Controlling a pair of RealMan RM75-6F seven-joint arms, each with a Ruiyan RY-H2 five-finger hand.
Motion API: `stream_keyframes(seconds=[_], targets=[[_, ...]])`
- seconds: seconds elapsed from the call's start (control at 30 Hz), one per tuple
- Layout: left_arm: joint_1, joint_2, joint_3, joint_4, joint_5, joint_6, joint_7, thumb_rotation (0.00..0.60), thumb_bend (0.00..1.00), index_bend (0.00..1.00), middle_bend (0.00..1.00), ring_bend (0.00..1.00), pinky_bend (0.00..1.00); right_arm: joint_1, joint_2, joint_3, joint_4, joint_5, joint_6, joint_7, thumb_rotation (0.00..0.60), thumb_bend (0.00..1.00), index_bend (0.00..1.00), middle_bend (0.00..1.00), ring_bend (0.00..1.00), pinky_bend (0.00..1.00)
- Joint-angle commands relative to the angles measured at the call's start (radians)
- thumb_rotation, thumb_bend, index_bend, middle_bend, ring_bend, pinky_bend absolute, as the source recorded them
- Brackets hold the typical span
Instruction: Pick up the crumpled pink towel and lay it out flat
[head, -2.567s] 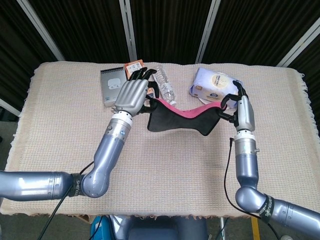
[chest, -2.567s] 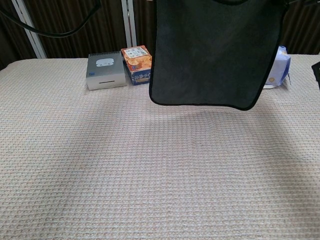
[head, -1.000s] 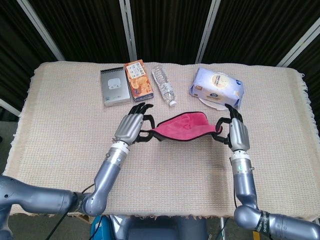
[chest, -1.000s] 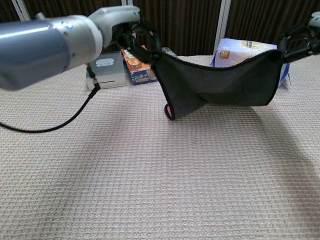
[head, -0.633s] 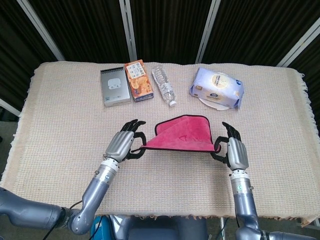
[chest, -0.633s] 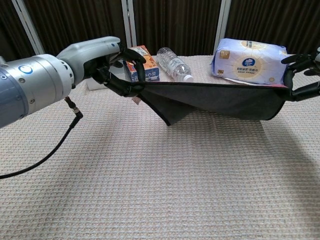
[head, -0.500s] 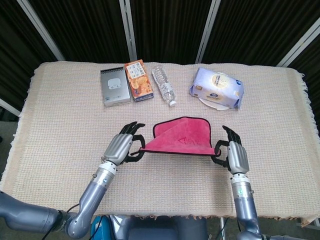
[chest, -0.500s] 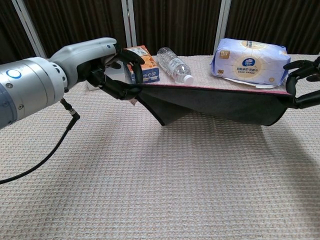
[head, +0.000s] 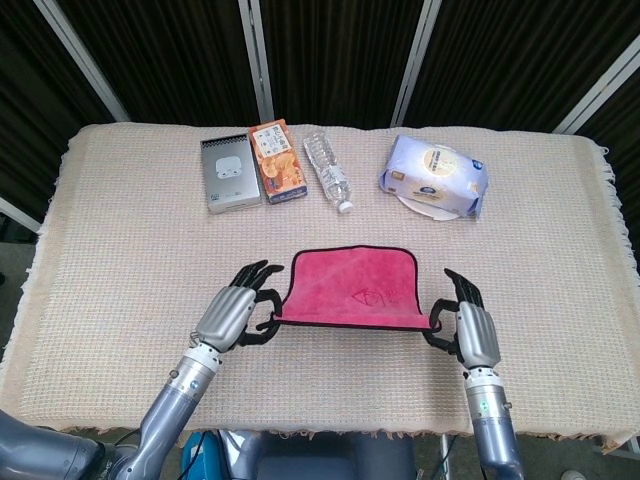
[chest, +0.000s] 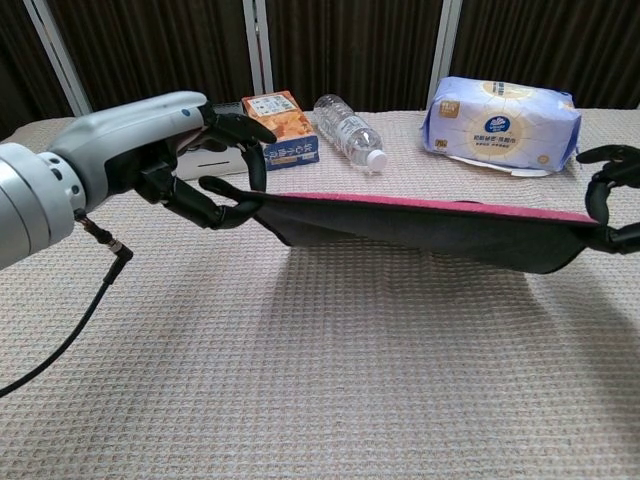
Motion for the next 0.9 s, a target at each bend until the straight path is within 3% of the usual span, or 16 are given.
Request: stream_keyframes(seconds=[0.03, 0.43, 0.9], targets=[[0.017, 0.007, 0.013, -0.006, 0.022, 0.0, -0.003, 0.6, 0.66, 0.79, 0.09, 0.0, 0.02, -0.013, -0.008, -0.015, 0.001, -0.017, 0.002, -0.003, 0.6, 0.68, 0.72, 0.11, 0.0, 0.0], [0.071, 0.024, 0.045, -0.009, 0.083, -0.026, -0.017, 0.6, 0.66, 0.79, 0.09, 0.0, 0.02, -0.052, -0.034, -0.047, 0.008, -0.072, 0.012, -0.023, 0.6, 0.68, 0.72, 0.11, 0.0, 0.0], [0.118, -0.016, 0.067, 0.017, 0.102, -0.065, -0.008, 0.6, 0.66, 0.79, 0.09, 0.0, 0.02, -0.099, -0.081, -0.104, 0.012, -0.125, 0.007, -0.048, 0.6, 0.68, 0.72, 0.11, 0.0, 0.0]])
